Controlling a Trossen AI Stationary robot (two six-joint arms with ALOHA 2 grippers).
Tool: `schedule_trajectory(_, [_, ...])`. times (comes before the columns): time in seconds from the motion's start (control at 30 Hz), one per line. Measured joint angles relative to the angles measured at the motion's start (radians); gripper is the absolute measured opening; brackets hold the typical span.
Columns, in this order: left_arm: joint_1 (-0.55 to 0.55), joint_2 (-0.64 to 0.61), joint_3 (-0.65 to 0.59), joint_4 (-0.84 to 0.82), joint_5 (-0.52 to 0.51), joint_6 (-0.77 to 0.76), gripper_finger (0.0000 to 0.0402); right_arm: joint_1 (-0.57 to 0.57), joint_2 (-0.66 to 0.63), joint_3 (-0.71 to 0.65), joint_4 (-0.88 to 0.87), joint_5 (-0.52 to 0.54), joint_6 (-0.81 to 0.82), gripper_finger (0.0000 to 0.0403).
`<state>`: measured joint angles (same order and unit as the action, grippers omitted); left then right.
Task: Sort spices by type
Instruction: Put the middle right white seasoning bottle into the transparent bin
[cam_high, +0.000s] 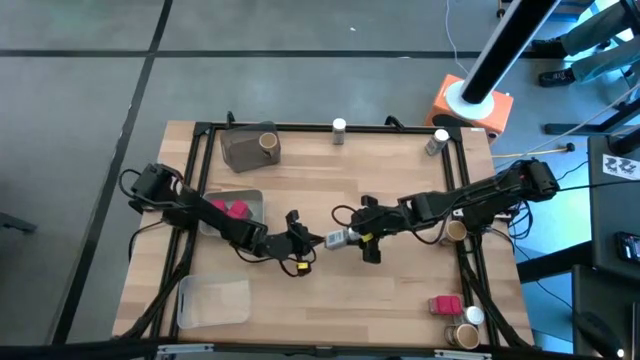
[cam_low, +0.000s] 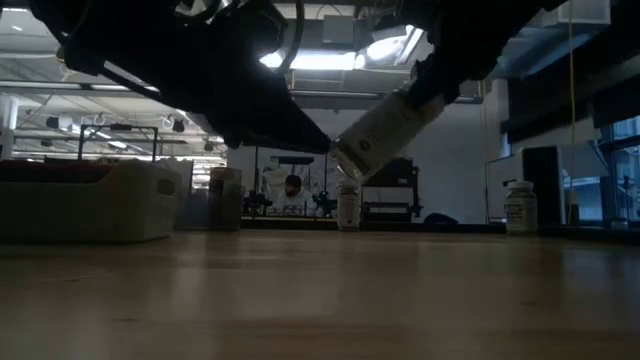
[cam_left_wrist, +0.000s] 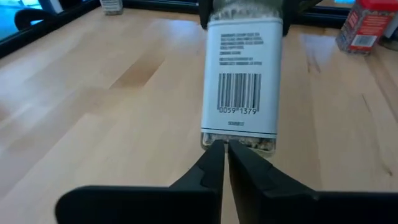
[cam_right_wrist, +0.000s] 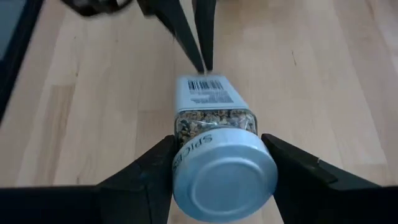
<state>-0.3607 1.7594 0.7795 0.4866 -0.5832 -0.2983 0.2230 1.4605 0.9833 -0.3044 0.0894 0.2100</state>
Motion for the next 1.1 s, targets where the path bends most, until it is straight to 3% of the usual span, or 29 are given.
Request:
schedule_trajectory(0.57, [0.013,0.047,0.0,0.014,0.005,0.026,0.0006,0.0,0.132,0.001,0.199,-0.011,-0.031,0.0214])
schedule_trajectory(0.7, [-0.01,-0.012,0.0,-0.134,0.003,0.053,0.0003,0.0,0.148,0.002,0.207,-0.01,-0.035,0.0214])
schedule_trajectory(0.87, [-0.051,-0.137,0.0,-0.346,0.004,-0.022,0.0004,0.0,0.156,0.002,0.171,-0.011,-0.036,0.0215])
schedule_trajectory(1.1, [-0.07,-0.198,0.0,-0.42,-0.003,-0.056,0.0002,0.0,0.154,0.063,-0.036,0.035,-0.064,0.0215])
